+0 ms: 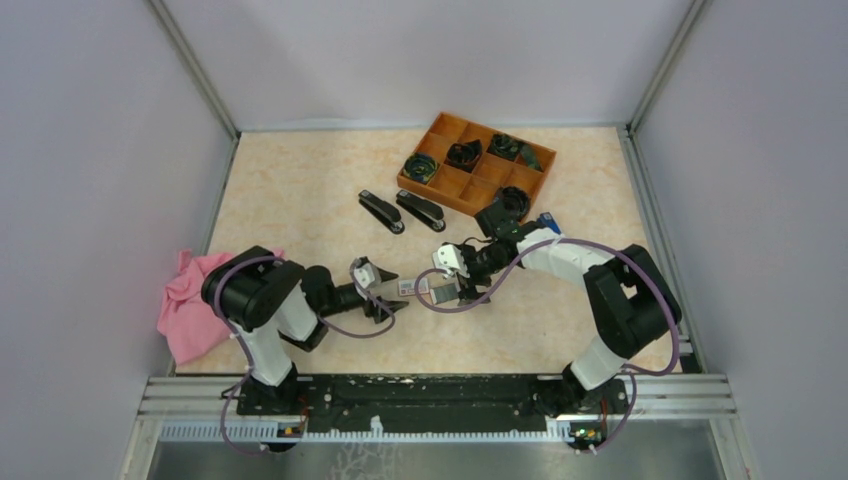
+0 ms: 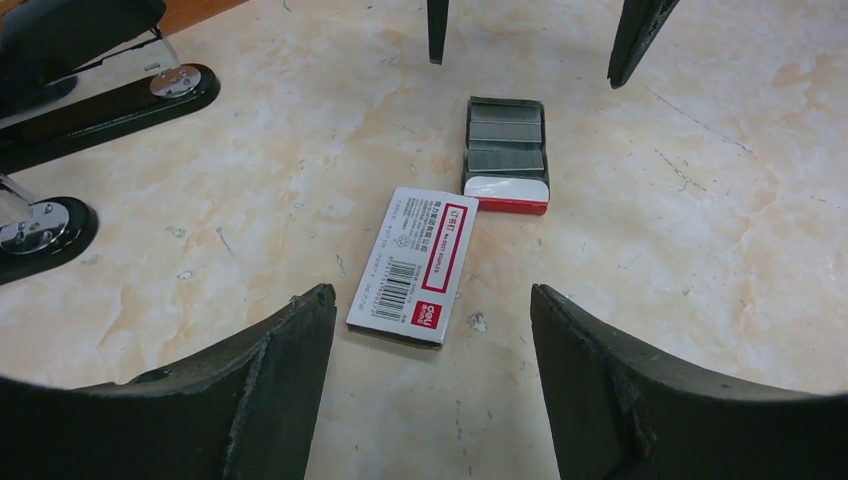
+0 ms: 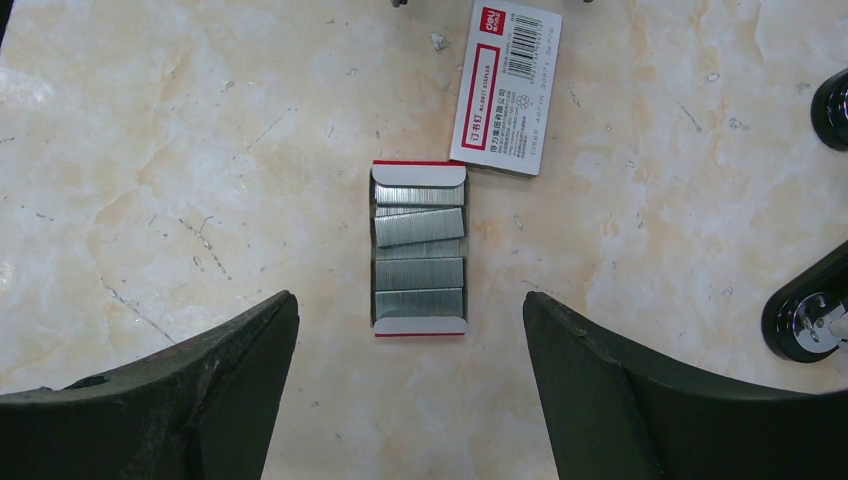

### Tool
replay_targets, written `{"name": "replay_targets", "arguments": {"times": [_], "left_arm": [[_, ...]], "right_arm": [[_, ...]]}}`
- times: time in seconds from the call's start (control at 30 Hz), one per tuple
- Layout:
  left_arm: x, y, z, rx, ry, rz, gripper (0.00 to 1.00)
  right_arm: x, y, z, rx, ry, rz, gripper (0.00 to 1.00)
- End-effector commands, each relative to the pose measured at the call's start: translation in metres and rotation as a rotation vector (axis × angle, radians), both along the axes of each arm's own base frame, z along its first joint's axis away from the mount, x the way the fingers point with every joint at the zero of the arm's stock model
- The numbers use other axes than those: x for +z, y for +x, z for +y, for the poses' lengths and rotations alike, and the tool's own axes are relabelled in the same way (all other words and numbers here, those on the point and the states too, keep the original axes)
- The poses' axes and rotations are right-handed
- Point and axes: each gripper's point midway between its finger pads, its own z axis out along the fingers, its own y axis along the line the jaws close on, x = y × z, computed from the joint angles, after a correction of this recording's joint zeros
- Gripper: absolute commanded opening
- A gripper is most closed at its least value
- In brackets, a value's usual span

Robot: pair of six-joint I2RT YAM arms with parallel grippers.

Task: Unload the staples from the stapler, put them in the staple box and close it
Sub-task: Adjust the staple box at the center of the board.

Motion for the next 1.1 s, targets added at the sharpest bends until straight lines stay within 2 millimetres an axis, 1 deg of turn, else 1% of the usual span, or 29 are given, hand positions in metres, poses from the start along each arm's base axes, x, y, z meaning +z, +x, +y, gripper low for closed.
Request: {"name": "replay_targets", "arguments": {"times": [0.0, 0.13, 0.47, 0.67, 0.87, 1.07], "left_arm": [[0.037, 0.007, -0.011, -0.072, -0.087, -0.150, 0.77], [0.024, 0.014, -0.015, -0.097, -0.029, -0.114, 0.74], [0.009, 0.018, -0.020, -0.129, 0.026, -0.063, 0.73], [0.004, 0.021, -0.021, -0.119, 0.046, -0.053, 0.74], [-0.005, 0.024, -0.024, -0.118, 0.086, -0.040, 0.74], [-0.015, 0.022, -0.029, -0.144, 0.129, -0.019, 0.74]], "right_arm": [[0.015, 0.011, 0.007, -0.001, 0.040, -0.027, 0.83], [0.017, 0.011, 0.007, -0.002, 0.045, -0.029, 0.83], [0.020, 0.011, 0.007, -0.004, 0.048, -0.032, 0.83], [0.022, 0.010, 0.007, -0.001, 0.055, -0.030, 0.83], [0.026, 0.011, 0.008, -0.001, 0.061, -0.036, 0.83], [0.031, 0.011, 0.007, -0.005, 0.076, -0.036, 0.83]]}}
